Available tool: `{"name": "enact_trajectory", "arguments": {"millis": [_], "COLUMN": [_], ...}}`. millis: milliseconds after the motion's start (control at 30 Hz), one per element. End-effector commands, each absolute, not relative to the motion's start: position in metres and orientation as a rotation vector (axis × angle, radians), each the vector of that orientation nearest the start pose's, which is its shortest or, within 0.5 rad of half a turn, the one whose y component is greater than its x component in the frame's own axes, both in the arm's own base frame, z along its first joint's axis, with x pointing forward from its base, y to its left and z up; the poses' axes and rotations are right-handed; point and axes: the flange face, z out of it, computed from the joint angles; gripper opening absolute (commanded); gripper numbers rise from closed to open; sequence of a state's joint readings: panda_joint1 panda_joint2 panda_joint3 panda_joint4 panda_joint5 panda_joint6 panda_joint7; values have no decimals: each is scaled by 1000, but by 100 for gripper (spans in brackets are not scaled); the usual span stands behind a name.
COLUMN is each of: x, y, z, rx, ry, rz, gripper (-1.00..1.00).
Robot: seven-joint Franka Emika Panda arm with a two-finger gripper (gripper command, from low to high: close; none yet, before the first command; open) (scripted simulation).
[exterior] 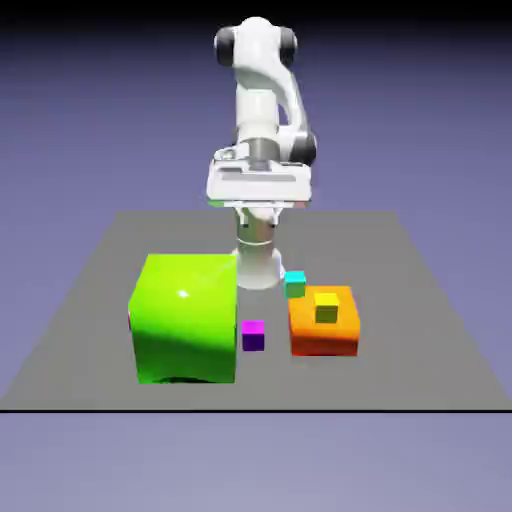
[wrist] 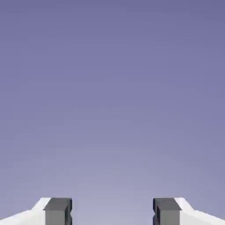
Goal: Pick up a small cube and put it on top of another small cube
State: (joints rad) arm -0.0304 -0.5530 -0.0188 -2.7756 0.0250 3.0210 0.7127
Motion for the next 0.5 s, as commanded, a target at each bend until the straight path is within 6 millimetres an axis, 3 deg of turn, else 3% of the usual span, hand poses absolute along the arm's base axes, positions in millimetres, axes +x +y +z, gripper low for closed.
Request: {"name": "enact_trajectory", "arguments": {"millis": [0,133,233,333,467], "x": [404,423,425,416,390], "y": [-39,-114,-172,-229,-302], "z": [458,424,395,364,321], "rx": [-2470,-2453,-2388,-2280,-2077], "ry": [1109,1450,1689,1905,2147], "rz": [-995,-743,-538,-324,-37], "gripper": [0,0,0,0,0]}}
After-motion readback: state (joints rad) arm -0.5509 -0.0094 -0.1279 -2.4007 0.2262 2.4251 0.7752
